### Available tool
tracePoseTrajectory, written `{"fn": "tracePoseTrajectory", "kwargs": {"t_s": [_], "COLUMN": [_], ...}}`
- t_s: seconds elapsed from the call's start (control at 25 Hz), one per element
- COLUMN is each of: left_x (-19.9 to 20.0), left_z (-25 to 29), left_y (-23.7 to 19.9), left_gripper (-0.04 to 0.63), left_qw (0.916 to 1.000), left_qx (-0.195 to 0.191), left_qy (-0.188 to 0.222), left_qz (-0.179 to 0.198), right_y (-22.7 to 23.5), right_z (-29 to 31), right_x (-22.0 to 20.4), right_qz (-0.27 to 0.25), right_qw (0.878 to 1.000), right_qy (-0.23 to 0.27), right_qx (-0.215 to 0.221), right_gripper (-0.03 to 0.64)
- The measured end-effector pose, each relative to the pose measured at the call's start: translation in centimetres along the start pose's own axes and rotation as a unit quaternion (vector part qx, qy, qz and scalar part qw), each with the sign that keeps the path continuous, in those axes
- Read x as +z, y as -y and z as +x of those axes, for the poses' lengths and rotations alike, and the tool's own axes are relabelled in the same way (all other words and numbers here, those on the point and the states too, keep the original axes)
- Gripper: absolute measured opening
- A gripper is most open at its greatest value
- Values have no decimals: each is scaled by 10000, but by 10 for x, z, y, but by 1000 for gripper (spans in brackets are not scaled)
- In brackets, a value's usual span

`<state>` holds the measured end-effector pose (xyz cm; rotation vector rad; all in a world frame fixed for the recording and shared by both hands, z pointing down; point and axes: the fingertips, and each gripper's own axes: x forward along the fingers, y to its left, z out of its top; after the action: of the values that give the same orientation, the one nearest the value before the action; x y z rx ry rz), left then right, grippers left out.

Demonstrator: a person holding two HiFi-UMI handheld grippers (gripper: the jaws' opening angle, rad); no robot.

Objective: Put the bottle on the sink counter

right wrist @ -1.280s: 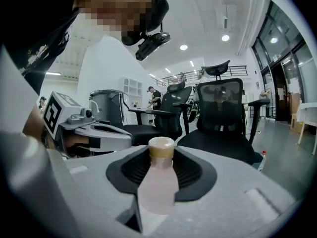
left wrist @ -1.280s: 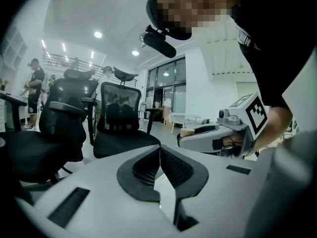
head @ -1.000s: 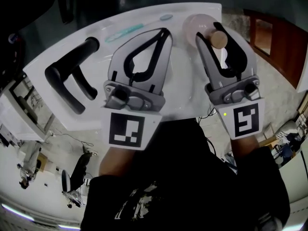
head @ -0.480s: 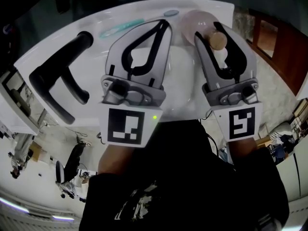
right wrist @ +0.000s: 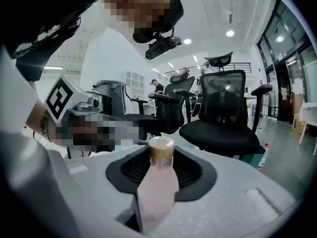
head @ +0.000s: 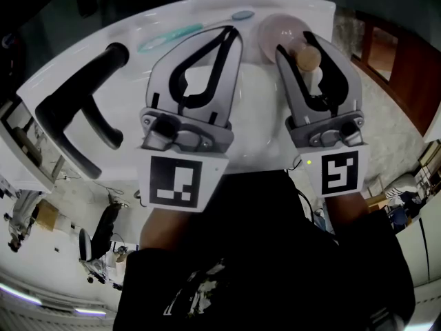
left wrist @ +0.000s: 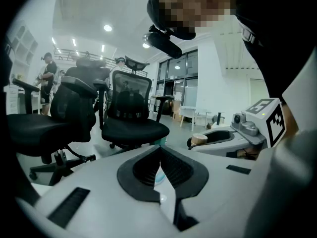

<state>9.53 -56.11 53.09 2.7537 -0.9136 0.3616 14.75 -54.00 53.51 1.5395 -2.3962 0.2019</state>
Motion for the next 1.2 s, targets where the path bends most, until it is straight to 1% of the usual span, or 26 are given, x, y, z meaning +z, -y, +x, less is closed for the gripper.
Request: {"fn": "tracePoseTrajectory", "kwargs": {"t_s": [0.12,0.24,0.28,0.32,0.36,0.44,0.6,0.8,0.96,1.08,1.2], "left_x": [3,8,10,11,13,18,34,61,71,77,82], "left_z": [0,0,-1,-2,-4,-10,-24,-54,-87,-126,-166], "left_y": [4,11,12,13,14,16,21,35,49,67,79], "left_gripper": [17,17,17,17,17,17,17,17,17,17,17], "left_qw": [10000,10000,9999,9999,9999,9998,9993,9975,9963,9948,9937], "left_qx": [16,-22,-36,-41,-36,-20,-51,-85,-103,-86,-22], "left_qy": [15,37,39,41,48,93,268,603,768,916,1001], "left_qz": [1,63,92,116,129,148,253,347,366,428,509], "right_y": [3,4,4,3,2,0,2,-10,-37,-73,-111], "right_z": [-1,-2,-2,-2,-3,-8,-21,-53,-81,-105,-126], "right_x": [0,1,2,4,7,15,35,69,96,113,128], "right_qz": [20,-49,-65,-70,-78,-173,-407,-599,-591,-594,-426], "right_qw": [9998,9997,9997,9997,9996,9991,9967,9922,9890,9883,9900], "right_qy": [114,169,181,202,230,311,491,755,996,1142,1210], "right_qx": [-139,-169,-161,-153,-153,-211,-504,-790,-922,-820,-582], "right_gripper": [137,143,178,238,253,255,255,242,93,-5,-5]}}
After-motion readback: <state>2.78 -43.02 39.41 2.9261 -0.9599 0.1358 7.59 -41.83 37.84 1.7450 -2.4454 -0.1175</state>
